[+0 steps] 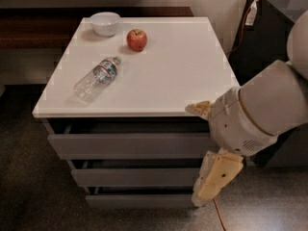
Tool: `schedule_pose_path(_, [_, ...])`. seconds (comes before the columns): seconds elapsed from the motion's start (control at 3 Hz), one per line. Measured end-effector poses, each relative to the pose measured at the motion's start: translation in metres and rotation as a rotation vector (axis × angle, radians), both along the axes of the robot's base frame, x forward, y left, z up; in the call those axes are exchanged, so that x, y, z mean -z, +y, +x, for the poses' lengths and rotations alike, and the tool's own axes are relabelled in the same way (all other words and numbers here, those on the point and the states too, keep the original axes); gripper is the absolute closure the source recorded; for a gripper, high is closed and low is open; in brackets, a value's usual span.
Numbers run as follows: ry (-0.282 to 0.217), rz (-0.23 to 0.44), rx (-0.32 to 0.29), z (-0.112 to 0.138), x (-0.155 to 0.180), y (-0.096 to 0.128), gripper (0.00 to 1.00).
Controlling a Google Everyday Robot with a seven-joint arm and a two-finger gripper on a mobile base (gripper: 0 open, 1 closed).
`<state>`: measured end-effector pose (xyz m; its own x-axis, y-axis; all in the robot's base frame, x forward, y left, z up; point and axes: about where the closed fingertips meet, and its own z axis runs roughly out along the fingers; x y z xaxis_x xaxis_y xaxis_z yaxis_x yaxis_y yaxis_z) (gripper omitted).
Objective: Pick coke can from bottom drawer and place on counter
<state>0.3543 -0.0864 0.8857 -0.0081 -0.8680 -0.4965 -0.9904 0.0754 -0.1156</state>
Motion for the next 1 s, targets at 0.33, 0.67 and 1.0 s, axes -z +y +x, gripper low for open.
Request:
schedule_pose_path(0.33, [0.012, 0.005, -0.062, -0.014, 0.028, 0.024, 0.00])
schedule_pose_path(0.67, [0.021, -0.032, -0.091, -0.026, 0.060, 0.047, 0.00])
schedule_pose_path(1.0, [0.022, -0.098, -0.093, -0.033, 0.094, 0.063, 0.00])
